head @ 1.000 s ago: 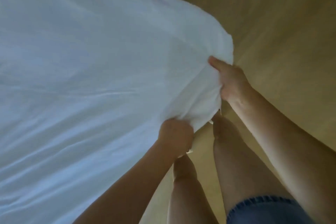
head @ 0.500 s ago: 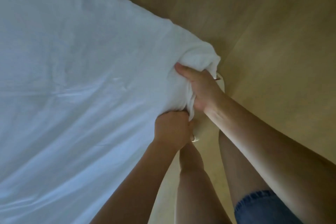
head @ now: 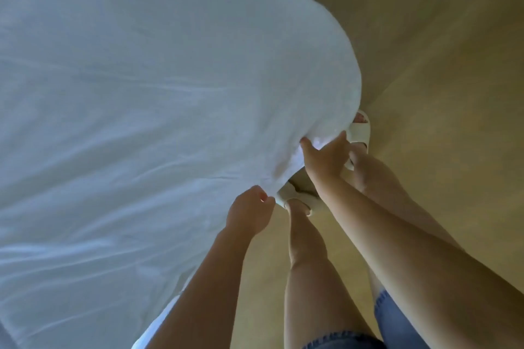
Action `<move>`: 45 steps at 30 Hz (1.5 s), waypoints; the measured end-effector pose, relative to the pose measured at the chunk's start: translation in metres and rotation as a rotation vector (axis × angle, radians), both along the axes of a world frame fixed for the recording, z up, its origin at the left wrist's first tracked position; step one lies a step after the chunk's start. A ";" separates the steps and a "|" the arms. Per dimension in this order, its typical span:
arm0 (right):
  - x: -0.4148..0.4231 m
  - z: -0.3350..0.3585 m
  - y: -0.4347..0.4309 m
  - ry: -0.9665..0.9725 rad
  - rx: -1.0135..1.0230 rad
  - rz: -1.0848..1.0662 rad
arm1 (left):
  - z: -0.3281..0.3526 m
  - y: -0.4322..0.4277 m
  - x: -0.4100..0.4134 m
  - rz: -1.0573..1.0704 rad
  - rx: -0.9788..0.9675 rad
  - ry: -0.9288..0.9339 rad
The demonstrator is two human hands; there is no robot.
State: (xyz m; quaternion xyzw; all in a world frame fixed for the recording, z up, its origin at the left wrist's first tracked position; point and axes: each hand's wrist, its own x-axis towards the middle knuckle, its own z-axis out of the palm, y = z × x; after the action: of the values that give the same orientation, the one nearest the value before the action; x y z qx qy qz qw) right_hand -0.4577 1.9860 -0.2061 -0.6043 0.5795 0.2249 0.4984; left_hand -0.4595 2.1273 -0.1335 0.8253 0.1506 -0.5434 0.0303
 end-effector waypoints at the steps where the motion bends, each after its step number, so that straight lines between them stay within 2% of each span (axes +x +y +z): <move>1: 0.002 0.005 0.011 -0.016 -0.058 0.191 | 0.000 0.013 -0.005 0.098 -0.006 -0.039; 3: 0.004 0.012 0.038 -0.074 -0.116 0.486 | 0.003 0.042 -0.015 0.258 -0.017 -0.130; 6: 0.000 0.027 0.091 -0.257 -0.108 0.730 | 0.011 0.101 -0.034 0.419 -0.025 -0.249; 9: -0.011 0.042 0.156 -0.344 -0.099 0.912 | 0.022 0.173 -0.062 0.477 -0.019 -0.341; 13: -0.042 0.050 0.272 -0.433 -0.093 1.314 | 0.032 0.294 -0.116 0.546 0.026 -0.434; 14: -0.042 0.051 0.280 -0.411 -0.093 1.331 | 0.031 0.305 -0.118 0.531 0.025 -0.449; 20: -0.097 0.064 0.435 -0.455 -0.097 1.454 | 0.031 0.435 -0.203 0.737 0.023 -0.543; 25: -0.116 0.064 0.509 -0.415 -0.159 1.701 | 0.020 0.488 -0.251 0.834 -0.008 -0.543; 30: -0.134 0.057 0.579 -0.427 -0.152 1.873 | 0.016 0.549 -0.294 1.029 0.108 -0.667; 38: -0.183 0.047 0.706 -0.422 -0.039 2.024 | 0.016 0.697 -0.334 1.751 0.443 -0.982; 41: -0.193 0.049 0.742 -0.434 -0.037 2.094 | 0.009 0.754 -0.348 1.927 0.350 -0.916; 45: -0.211 0.051 0.786 -0.419 0.043 2.223 | -0.007 0.816 -0.376 2.452 0.076 -0.913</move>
State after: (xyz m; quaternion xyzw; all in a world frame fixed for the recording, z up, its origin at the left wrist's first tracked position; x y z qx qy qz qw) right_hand -0.6690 2.7718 -0.1548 -0.8015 -0.3781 0.4476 0.1197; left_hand -0.8354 2.9429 -0.1403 0.2614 0.7907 0.1690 0.5271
